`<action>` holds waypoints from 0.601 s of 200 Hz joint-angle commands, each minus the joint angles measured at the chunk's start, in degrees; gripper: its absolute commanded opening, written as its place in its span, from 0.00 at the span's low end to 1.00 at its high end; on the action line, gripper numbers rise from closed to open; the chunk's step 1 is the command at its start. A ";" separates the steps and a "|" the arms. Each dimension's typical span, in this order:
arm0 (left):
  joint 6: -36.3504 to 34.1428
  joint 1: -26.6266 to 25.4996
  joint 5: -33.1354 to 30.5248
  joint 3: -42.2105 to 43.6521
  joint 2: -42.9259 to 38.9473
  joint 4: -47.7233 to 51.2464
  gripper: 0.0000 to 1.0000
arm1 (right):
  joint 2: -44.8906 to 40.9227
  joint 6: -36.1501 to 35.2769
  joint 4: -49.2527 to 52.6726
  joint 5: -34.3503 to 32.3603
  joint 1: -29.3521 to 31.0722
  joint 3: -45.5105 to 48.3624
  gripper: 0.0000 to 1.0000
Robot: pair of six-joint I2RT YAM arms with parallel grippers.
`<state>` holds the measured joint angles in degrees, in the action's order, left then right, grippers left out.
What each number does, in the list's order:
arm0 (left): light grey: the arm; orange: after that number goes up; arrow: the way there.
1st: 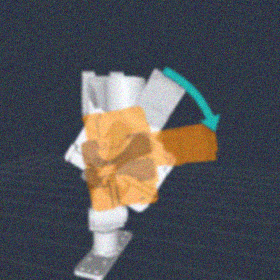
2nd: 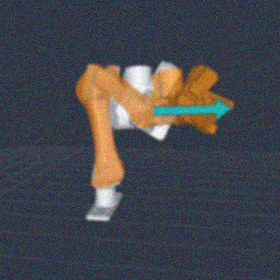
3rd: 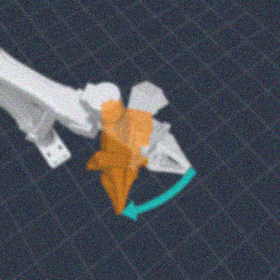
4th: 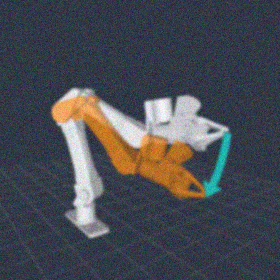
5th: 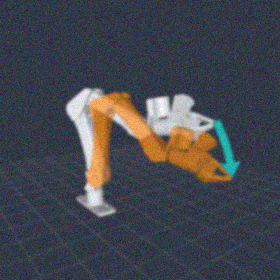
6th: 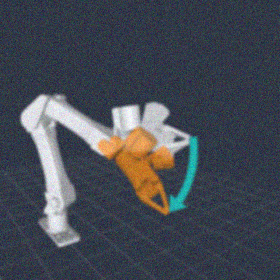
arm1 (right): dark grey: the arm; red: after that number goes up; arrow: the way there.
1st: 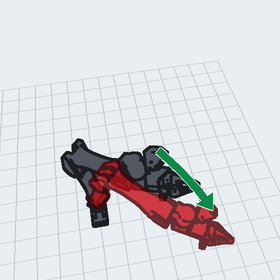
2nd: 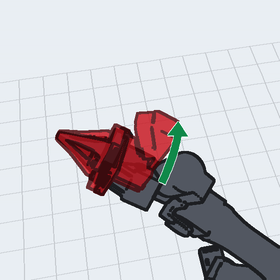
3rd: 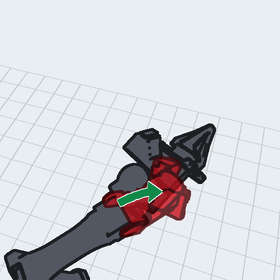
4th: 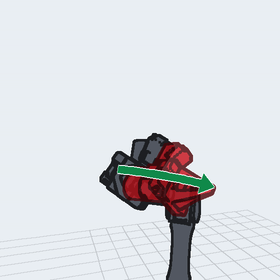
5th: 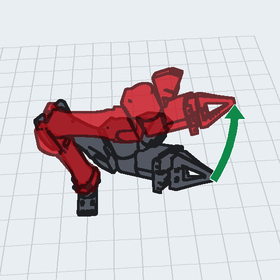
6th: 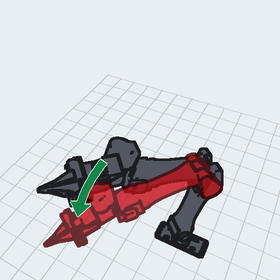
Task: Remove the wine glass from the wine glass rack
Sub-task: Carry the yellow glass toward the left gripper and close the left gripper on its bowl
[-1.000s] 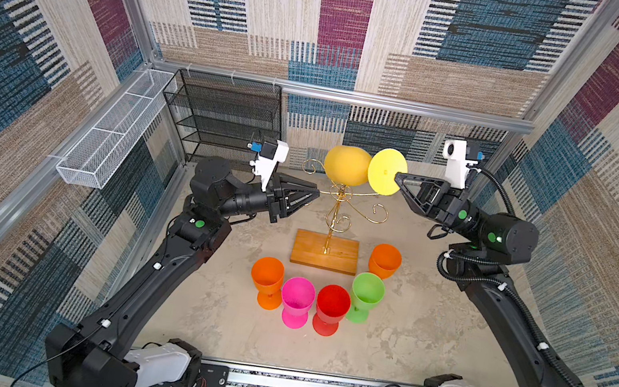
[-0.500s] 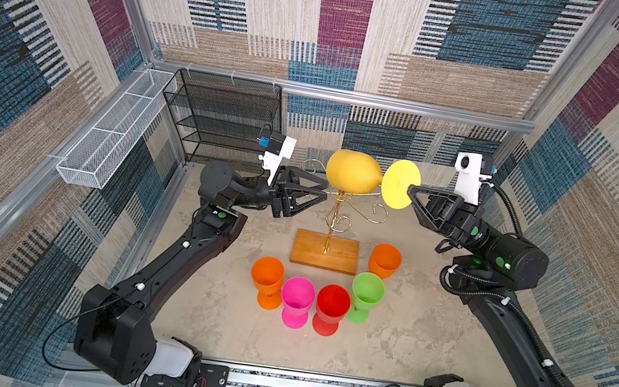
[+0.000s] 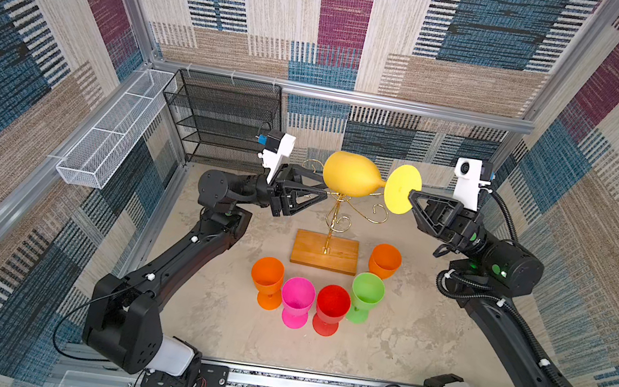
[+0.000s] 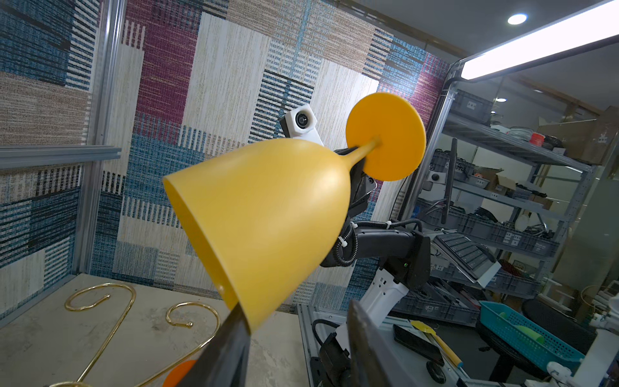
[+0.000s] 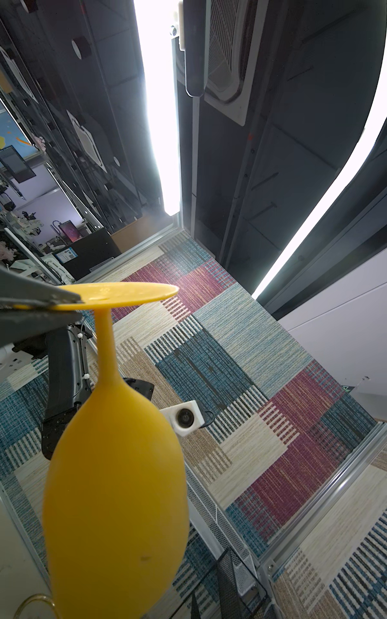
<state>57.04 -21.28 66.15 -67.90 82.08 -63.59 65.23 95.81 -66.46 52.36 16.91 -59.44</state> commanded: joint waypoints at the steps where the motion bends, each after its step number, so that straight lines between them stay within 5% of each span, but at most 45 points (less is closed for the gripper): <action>1: 0.71 -0.56 -0.36 0.09 -0.61 -3.12 0.46 | 0.24 1.43 -1.30 -0.36 0.08 1.19 0.00; 67: 1.87 -0.96 -0.84 0.00 -2.26 -4.08 0.28 | 0.21 3.14 -3.18 -1.62 0.13 3.92 0.01; 120: 2.29 -1.37 -0.78 0.36 -3.75 -4.61 0.24 | 0.40 5.04 -3.24 -3.13 0.07 6.49 0.02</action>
<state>58.37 -22.02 64.47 -67.55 79.64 -63.53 64.88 100.33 -74.48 46.59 16.91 -54.00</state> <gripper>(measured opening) 0.242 0.057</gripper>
